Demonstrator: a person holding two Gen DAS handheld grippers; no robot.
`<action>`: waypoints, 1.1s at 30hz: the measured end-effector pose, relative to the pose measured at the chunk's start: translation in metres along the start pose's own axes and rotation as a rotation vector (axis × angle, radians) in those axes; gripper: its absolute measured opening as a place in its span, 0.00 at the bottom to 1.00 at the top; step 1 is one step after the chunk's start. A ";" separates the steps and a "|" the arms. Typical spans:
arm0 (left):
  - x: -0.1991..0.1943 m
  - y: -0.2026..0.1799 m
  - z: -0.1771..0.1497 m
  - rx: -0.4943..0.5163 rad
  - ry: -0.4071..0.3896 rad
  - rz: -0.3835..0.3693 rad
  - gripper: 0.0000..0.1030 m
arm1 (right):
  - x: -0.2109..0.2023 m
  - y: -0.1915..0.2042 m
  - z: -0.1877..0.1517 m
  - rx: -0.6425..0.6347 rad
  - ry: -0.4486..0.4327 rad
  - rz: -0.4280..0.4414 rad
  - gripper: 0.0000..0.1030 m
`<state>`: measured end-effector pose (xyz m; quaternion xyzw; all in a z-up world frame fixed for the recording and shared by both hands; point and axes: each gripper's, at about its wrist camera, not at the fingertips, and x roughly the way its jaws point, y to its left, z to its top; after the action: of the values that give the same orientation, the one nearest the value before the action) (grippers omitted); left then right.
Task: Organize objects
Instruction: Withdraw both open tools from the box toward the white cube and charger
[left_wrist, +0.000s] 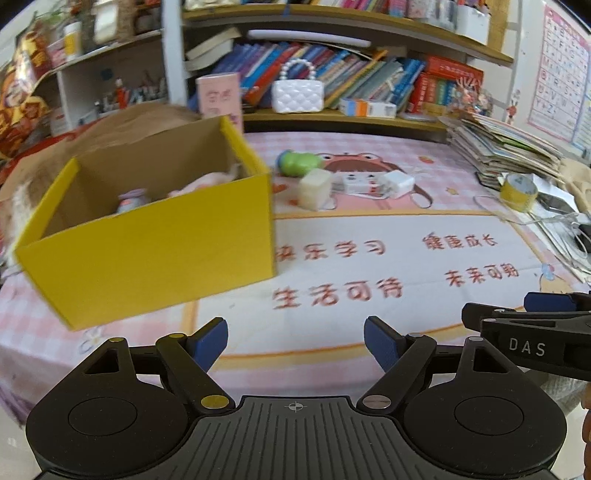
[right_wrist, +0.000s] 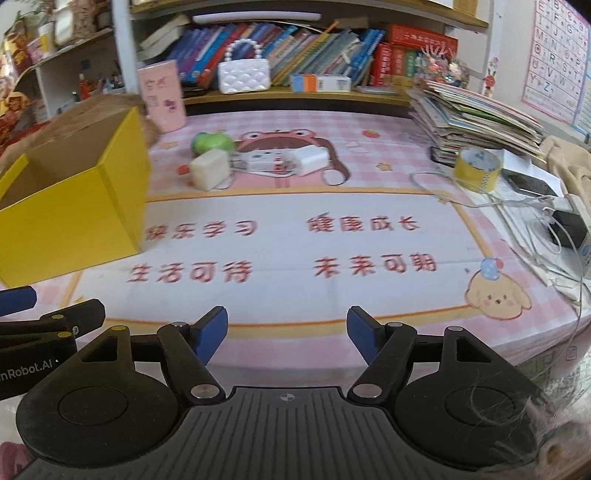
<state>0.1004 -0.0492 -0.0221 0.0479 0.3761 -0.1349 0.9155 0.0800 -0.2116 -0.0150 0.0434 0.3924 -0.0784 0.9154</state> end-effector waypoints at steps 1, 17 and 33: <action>0.004 -0.004 0.003 0.001 0.001 -0.005 0.81 | 0.004 -0.005 0.004 0.002 0.003 -0.004 0.67; 0.062 -0.044 0.051 -0.027 0.025 -0.013 0.81 | 0.061 -0.050 0.057 -0.014 0.040 0.008 0.68; 0.091 -0.065 0.103 -0.065 -0.041 0.064 0.80 | 0.102 -0.079 0.117 -0.064 -0.033 0.082 0.69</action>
<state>0.2137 -0.1504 -0.0118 0.0275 0.3594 -0.0946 0.9280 0.2186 -0.3168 -0.0100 0.0287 0.3775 -0.0288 0.9251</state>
